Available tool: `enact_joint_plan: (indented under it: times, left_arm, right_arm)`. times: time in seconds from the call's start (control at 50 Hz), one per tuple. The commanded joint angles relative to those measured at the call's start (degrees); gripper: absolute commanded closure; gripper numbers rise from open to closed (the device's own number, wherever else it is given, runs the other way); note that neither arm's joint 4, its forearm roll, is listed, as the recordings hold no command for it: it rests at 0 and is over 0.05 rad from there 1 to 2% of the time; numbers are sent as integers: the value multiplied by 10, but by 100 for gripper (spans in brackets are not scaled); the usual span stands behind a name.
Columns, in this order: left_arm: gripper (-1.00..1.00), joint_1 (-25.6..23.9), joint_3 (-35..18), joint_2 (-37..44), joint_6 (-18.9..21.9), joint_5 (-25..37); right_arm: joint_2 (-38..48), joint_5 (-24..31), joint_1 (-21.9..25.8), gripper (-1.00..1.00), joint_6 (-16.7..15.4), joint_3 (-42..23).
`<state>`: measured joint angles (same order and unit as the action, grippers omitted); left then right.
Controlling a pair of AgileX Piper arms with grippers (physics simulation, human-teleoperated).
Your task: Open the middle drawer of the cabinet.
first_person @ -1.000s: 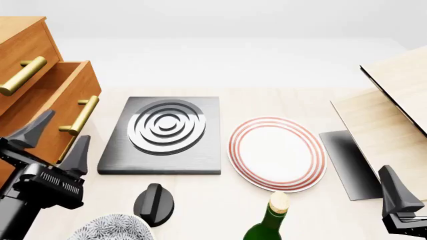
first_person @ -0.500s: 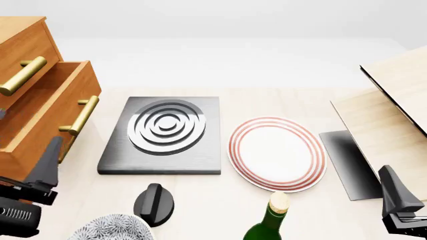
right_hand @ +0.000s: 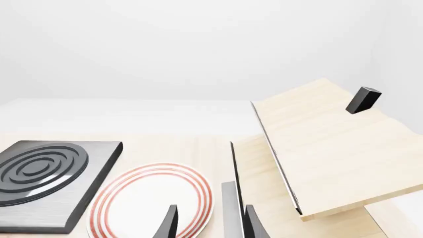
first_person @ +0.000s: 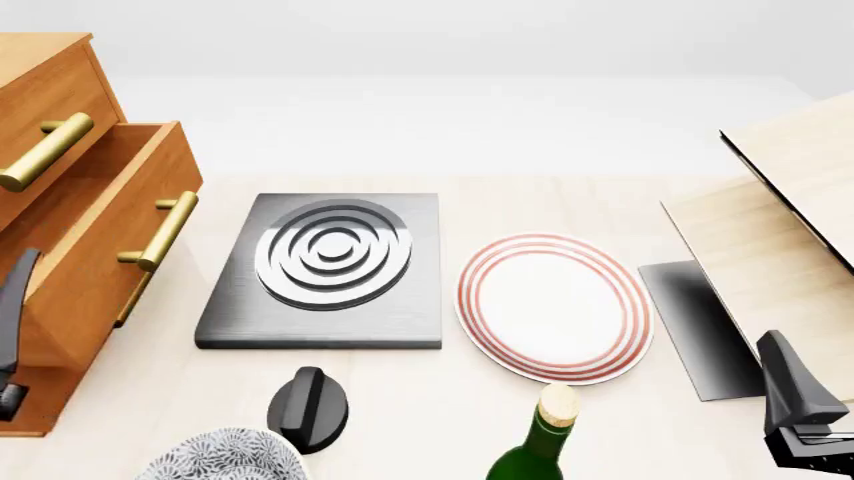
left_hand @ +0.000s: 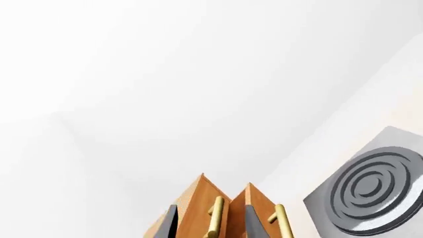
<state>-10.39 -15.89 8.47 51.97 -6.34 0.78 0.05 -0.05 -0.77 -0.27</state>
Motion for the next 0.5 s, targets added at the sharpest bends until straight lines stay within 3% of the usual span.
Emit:
enact_joint_plan:
  times: [0.02,0.24,0.3,0.5]
  left_arm:
    - [-100,8,-83,-6,-75,107]
    - [-100,12,-138,12,-125,170]
    - [-100,15,-164,31,-159,199]
    - [-100,17,-219,62,-215,254]
  right_arm:
    - [-2,0,0,-100,1,0]
    - [-2,0,0,-100,1,0]
    - [-2,0,0,-100,1,0]
    - [-2,0,0,-100,1,0]
